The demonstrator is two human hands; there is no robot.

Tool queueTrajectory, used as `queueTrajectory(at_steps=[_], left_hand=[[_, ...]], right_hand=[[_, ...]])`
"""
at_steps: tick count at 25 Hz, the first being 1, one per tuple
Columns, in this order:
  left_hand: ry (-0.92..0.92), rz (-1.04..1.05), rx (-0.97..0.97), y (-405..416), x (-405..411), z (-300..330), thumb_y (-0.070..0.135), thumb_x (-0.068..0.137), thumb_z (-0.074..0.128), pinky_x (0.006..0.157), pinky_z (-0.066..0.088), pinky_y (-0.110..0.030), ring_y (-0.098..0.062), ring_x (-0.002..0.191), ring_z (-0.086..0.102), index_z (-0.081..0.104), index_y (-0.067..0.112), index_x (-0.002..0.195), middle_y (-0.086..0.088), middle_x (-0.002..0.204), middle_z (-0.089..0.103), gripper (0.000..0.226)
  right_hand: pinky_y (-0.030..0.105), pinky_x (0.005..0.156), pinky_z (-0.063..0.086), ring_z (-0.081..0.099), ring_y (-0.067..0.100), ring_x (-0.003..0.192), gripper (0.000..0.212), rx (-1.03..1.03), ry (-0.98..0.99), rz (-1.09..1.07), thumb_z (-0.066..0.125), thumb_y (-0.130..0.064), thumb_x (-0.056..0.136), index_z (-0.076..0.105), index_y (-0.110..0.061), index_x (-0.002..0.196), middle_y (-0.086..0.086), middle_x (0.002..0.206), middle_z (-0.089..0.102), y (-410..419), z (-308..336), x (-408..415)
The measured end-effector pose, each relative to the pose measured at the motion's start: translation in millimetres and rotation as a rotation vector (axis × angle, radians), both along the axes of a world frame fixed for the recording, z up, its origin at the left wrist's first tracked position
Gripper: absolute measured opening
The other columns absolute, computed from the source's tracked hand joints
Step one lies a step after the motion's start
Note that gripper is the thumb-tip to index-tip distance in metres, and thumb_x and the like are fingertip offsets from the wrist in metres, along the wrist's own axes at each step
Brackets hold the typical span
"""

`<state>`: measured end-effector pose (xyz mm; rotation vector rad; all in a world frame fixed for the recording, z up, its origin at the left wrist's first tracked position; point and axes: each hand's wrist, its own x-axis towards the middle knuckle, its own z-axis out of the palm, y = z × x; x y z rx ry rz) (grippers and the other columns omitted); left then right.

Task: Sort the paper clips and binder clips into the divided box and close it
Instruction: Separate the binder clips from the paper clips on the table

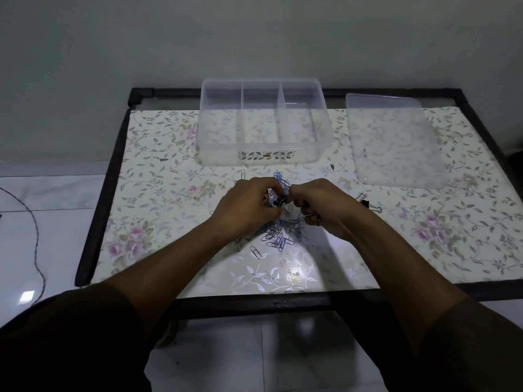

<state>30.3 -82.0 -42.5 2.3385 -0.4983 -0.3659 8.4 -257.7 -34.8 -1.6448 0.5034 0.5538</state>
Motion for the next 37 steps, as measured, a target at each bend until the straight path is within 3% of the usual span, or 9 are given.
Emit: queueTrajectory(at_steps=[3, 8, 10, 12, 17, 20, 25, 31, 37], left_hand=[[-0.079, 0.003, 0.062, -2, 0, 0, 0.029, 0.079, 0.076, 0.059, 0.038, -0.028, -0.012, 0.060, 0.051, 0.071, 0.028, 0.096, 0.012, 0.059, 0.052, 0.018], [-0.213, -0.100, 0.326, 3, -1, 0, 0.043, 0.087, 0.065, 0.062, 0.048, -0.032, -0.023, 0.080, 0.065, 0.073, 0.024, 0.089, 0.001, 0.085, 0.072, 0.021], [-0.142, -0.097, 0.318, 8, 3, -1, 0.044, 0.087, 0.065, 0.058, 0.047, -0.029, -0.020, 0.071, 0.063, 0.071, 0.022, 0.078, 0.003, 0.072, 0.068, 0.024], [0.004, -0.080, 0.218, 14, 6, 2, 0.039, 0.085, 0.072, 0.051, 0.037, -0.025, -0.009, 0.057, 0.055, 0.063, 0.027, 0.062, 0.009, 0.057, 0.058, 0.028], [0.103, -0.058, 0.188, 16, 9, 1, 0.036, 0.081, 0.077, 0.054, 0.035, -0.029, -0.021, 0.058, 0.054, 0.072, 0.010, 0.066, -0.016, 0.066, 0.067, 0.030], [0.140, -0.038, 0.203, 19, 10, -1, 0.034, 0.082, 0.076, 0.055, 0.036, -0.029, -0.020, 0.060, 0.055, 0.073, 0.002, 0.071, -0.019, 0.071, 0.070, 0.034], [0.517, 0.133, -0.194, 21, 9, 9, 0.014, 0.087, 0.062, 0.045, 0.035, -0.022, -0.012, 0.043, 0.047, 0.074, -0.005, 0.076, -0.006, 0.058, 0.064, 0.024], [0.719, 0.227, -0.435, 13, 14, 16, 0.004, 0.093, 0.050, 0.041, 0.043, -0.022, -0.015, 0.048, 0.052, 0.069, -0.007, 0.102, -0.016, 0.078, 0.071, 0.024], [0.846, 0.399, -0.522, 12, 16, 14, 0.010, 0.091, 0.060, 0.044, 0.047, -0.023, -0.015, 0.051, 0.051, 0.069, -0.002, 0.103, -0.010, 0.073, 0.063, 0.020]], right_hand=[[0.026, 0.047, 0.023, 0.024, 0.014, 0.047, 0.030, -0.065, -0.028, 0.003, 0.063, -0.007, 0.084, 0.058, -0.012, 0.055, 0.004, 0.060, 0.035, -2, -3, 2], [0.027, 0.049, 0.025, 0.027, 0.018, 0.053, 0.017, -0.191, -0.111, 0.075, 0.066, -0.012, 0.085, 0.080, -0.003, 0.081, 0.014, 0.067, 0.045, -5, -8, 1], [0.025, 0.053, 0.040, 0.049, 0.016, 0.055, 0.015, -0.336, -0.157, 0.159, 0.069, -0.014, 0.084, 0.083, -0.011, 0.082, 0.005, 0.065, 0.065, -7, -8, 0], [0.031, 0.075, 0.055, 0.069, 0.014, 0.083, 0.014, -0.467, -0.189, 0.247, 0.070, -0.016, 0.085, 0.084, -0.015, 0.084, 0.003, 0.087, 0.079, -7, -10, 2], [0.020, 0.059, 0.043, 0.052, 0.001, 0.053, 0.025, -0.213, -0.198, 0.306, 0.076, -0.033, 0.087, 0.080, -0.009, 0.081, -0.005, 0.057, 0.062, 6, -4, 1], [0.021, 0.065, 0.046, 0.059, -0.003, 0.064, 0.018, -0.408, -0.276, 0.381, 0.077, -0.028, 0.087, 0.077, -0.019, 0.071, -0.014, 0.063, 0.068, 5, -6, 4], [0.026, 0.067, 0.042, 0.063, 0.018, 0.074, 0.016, -0.944, -0.371, 0.198, 0.074, -0.030, 0.088, 0.076, -0.018, 0.099, 0.002, 0.083, 0.067, -26, -26, 10], [0.035, 0.075, 0.050, 0.066, 0.032, 0.101, 0.034, -0.963, -0.438, 0.246, 0.075, -0.034, 0.085, 0.065, -0.024, 0.116, 0.010, 0.110, 0.073, -25, -37, 10], [0.031, 0.058, 0.043, 0.064, 0.027, 0.077, 0.020, -0.910, -0.371, 0.298, 0.076, -0.035, 0.083, 0.064, -0.023, 0.092, 0.002, 0.085, 0.065, -14, -32, 11]])
